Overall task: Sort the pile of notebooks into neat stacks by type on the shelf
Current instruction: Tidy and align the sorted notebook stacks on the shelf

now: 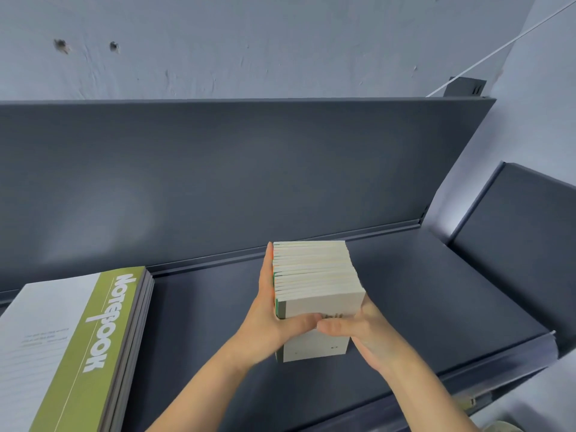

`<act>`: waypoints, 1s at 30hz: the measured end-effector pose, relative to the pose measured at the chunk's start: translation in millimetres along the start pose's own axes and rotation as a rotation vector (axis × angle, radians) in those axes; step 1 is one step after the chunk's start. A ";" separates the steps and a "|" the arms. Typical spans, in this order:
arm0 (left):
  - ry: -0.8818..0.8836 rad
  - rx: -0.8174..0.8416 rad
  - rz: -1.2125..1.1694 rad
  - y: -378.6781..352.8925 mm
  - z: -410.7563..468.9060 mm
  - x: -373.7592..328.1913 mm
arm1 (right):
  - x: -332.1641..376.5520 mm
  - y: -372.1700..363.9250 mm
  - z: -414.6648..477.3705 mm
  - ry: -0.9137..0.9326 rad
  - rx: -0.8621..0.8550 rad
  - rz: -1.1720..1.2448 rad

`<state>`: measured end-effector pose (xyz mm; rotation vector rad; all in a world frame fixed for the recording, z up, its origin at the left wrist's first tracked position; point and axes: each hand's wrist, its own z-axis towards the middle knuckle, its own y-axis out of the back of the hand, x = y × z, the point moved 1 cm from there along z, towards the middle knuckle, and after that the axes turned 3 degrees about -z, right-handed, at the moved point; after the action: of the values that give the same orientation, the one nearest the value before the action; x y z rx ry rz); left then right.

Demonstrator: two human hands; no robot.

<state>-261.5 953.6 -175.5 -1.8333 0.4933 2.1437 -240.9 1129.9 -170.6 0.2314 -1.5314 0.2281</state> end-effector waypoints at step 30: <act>-0.051 0.045 0.248 25.2 11.1 -31.8 | 24.2 19.3 8.9 -0.103 -0.058 -0.202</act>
<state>-277.1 936.0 -140.6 -1.7678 0.7874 2.3086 -254.3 1145.9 -146.0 0.3539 -1.6015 0.0126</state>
